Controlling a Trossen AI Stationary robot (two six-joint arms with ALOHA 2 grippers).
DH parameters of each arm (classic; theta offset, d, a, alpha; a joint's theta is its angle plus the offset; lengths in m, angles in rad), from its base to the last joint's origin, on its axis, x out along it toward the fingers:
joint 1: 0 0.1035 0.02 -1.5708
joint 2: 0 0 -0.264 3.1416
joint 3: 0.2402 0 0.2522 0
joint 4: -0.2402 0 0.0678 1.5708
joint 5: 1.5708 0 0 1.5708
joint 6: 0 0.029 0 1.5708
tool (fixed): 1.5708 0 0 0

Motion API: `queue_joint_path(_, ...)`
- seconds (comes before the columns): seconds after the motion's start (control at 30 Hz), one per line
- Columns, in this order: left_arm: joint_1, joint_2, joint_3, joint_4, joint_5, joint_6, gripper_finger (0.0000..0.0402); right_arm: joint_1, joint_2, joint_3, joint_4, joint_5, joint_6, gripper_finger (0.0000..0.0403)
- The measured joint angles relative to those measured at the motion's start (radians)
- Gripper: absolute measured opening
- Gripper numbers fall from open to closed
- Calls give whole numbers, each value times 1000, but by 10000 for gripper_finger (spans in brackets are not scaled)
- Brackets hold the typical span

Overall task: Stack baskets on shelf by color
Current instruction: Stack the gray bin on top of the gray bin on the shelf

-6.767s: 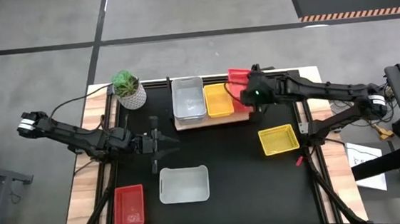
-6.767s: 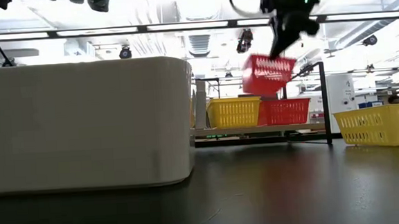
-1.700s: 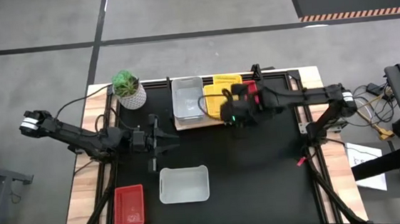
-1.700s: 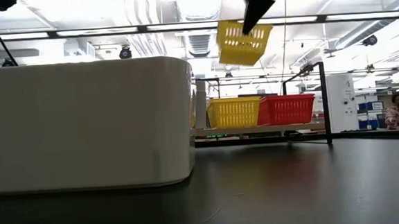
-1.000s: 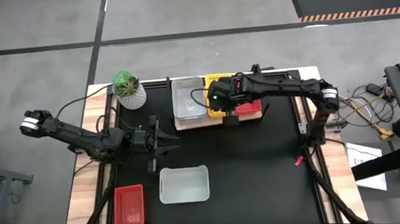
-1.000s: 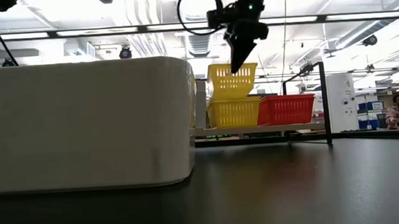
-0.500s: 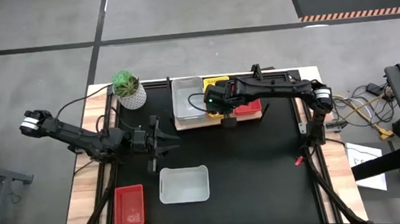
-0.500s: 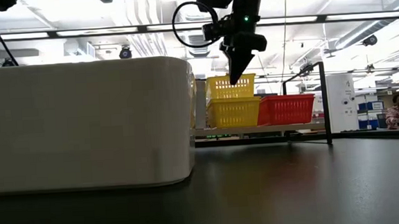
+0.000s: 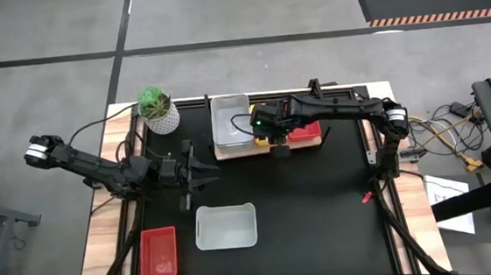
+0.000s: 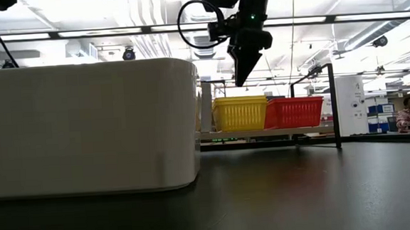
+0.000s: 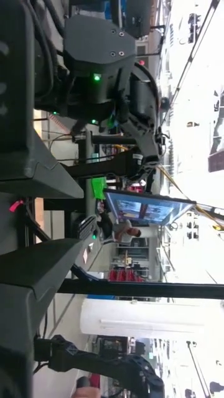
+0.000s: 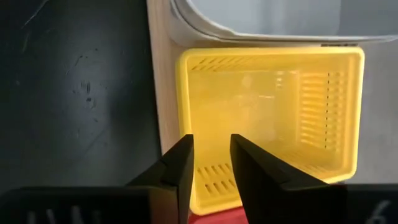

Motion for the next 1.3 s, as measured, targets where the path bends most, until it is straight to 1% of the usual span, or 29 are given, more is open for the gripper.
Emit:
queue_joint_path(0.23,4,-6,-2,7,-11,0,100,3,0,79,-60,-9,58,95)
queue_joint_path(0.33,5,-10,-3,11,-60,45,100,3,-2,111,-65,-11,70,88)
queue_joint_path(0.43,5,-9,-3,13,-110,47,100,4,-2,155,-81,-14,99,81)
queue_joint_path(0.5,5,-12,0,19,-111,46,100,14,-2,193,-112,-41,128,76)
queue_joint_path(0.67,3,-15,-2,2,-111,52,100,70,-2,261,-126,-168,166,69)
queue_joint_path(0.73,3,-23,-2,-15,-110,53,100,106,-2,273,-125,-182,168,68)
queue_joint_path(0.9,-7,-67,-2,-86,-109,51,100,217,-2,266,-119,-184,178,68)
queue_joint_path(1.1,-23,-112,-3,-183,-109,51,100,348,-2,211,-51,-184,191,69)
queue_joint_path(1.2,-27,-138,-3,-256,-109,52,100,403,-3,168,18,-192,165,83)
queue_joint_path(1.3,-27,-167,-3,-332,-109,51,100,448,5,134,64,-194,102,109)
